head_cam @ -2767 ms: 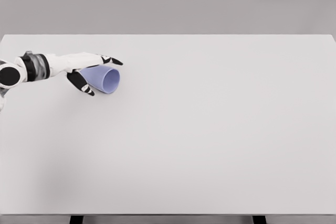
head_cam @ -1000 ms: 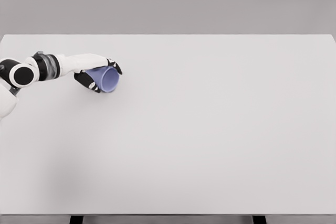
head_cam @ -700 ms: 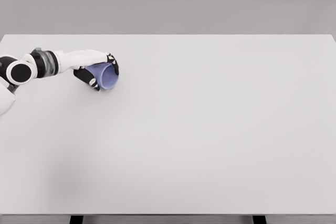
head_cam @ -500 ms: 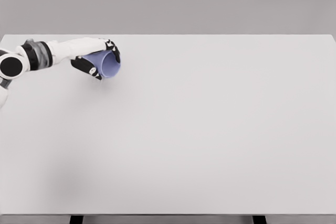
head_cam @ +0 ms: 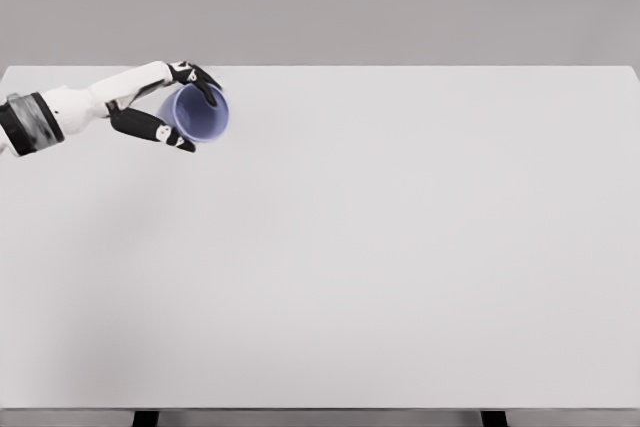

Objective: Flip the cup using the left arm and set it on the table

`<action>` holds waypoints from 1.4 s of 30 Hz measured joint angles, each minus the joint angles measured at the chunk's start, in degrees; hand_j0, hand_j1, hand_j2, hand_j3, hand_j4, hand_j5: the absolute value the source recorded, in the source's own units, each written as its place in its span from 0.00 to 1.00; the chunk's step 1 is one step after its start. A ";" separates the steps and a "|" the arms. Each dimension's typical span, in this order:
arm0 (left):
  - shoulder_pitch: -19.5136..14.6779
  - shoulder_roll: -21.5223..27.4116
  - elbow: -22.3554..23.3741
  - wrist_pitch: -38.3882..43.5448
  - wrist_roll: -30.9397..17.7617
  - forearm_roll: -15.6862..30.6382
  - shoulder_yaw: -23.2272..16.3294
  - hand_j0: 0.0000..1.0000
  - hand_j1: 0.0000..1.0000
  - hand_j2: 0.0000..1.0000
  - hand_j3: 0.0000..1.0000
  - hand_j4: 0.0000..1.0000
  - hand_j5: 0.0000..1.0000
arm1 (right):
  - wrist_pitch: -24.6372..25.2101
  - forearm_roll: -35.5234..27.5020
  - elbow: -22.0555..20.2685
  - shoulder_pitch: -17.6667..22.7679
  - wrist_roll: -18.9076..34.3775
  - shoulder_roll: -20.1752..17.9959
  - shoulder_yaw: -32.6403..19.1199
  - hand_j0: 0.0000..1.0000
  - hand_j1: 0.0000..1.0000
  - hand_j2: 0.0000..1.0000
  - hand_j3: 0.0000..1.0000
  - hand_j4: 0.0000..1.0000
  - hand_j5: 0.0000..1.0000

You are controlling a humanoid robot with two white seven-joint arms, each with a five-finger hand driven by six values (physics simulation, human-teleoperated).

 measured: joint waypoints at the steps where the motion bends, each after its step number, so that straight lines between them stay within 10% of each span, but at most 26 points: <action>1: 1.05 0.07 -0.03 0.00 0.01 1.84 0.73 0.49 0.49 0.49 0.49 0.49 0.49 | 0.00 0.00 -0.01 0.00 0.00 0.00 0.00 1.00 1.00 1.00 1.00 1.00 1.00; 18: 15.47 -0.23 0.33 -0.23 0.07 19.64 6.96 0.50 0.50 0.50 0.50 0.50 0.50 | 0.00 0.00 0.00 0.00 0.00 0.00 0.00 1.00 1.00 1.00 1.00 1.00 1.00; 42: 22.85 -1.77 2.53 -4.47 0.07 25.16 8.15 0.57 0.57 0.57 0.57 0.57 0.57 | 0.00 0.00 0.00 0.00 0.00 0.00 0.00 1.00 1.00 1.00 1.00 1.00 1.00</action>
